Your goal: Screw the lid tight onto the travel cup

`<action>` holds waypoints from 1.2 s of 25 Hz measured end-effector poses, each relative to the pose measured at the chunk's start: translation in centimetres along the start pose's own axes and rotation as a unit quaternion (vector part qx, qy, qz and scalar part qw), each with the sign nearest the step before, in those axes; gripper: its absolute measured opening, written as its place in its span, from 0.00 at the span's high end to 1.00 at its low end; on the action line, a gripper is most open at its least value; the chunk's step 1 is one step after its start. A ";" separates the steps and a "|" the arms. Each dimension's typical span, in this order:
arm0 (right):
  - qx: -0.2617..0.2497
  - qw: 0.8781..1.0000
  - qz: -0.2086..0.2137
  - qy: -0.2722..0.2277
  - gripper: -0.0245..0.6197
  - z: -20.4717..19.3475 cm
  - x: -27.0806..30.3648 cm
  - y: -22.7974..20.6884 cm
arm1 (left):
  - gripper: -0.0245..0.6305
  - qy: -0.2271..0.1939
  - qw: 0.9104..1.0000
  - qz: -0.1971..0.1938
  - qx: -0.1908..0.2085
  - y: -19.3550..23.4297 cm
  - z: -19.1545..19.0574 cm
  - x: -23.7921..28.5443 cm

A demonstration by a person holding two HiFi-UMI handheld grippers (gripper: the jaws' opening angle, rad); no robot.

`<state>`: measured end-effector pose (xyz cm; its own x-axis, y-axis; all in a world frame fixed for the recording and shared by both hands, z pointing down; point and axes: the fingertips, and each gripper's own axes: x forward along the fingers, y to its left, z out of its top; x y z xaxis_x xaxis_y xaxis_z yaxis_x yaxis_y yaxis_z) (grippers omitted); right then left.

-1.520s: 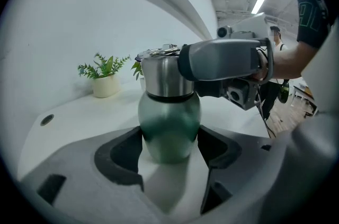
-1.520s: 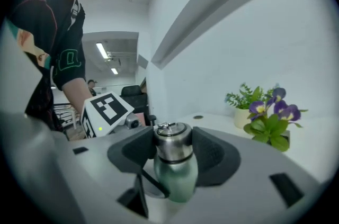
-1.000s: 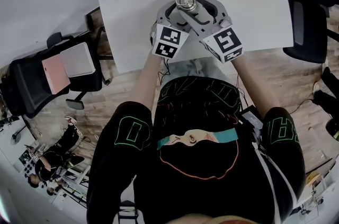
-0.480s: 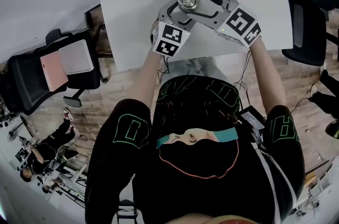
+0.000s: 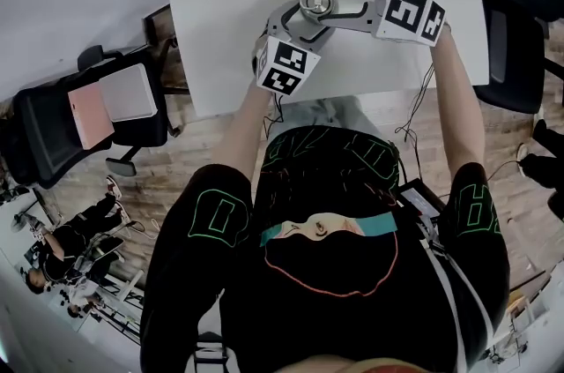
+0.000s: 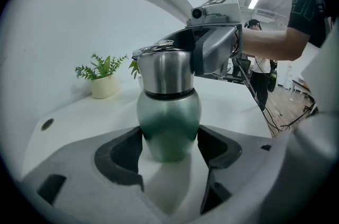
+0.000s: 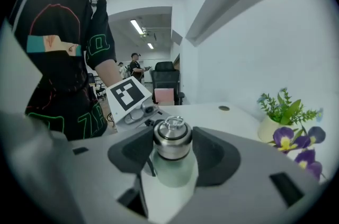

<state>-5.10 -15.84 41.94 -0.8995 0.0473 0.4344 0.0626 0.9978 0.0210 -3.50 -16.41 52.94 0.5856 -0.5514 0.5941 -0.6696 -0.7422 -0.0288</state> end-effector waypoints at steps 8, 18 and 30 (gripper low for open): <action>0.040 0.994 -0.081 -0.059 0.60 0.0 0.0 -0.6 | 0.45 0.004 1.000 0.001 0.000 0.2 -0.1 0.2; 0.115 0.893 -0.410 -0.142 0.60 -0.5 -0.6 -0.8 | 0.45 0.006 1.000 0.010 0.001 0.2 -0.2 0.3; 0.133 0.918 -0.358 -0.110 0.55 -0.9 -0.1 -0.3 | 0.43 0.003 1.000 0.017 -0.012 -0.1 -0.3 0.8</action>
<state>-4.65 -16.19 42.70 -0.7356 -0.6464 0.2025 -0.6604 0.7509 -0.0019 -3.12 -16.69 53.69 0.5595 -0.5743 0.5976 -0.7002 -0.7133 -0.0301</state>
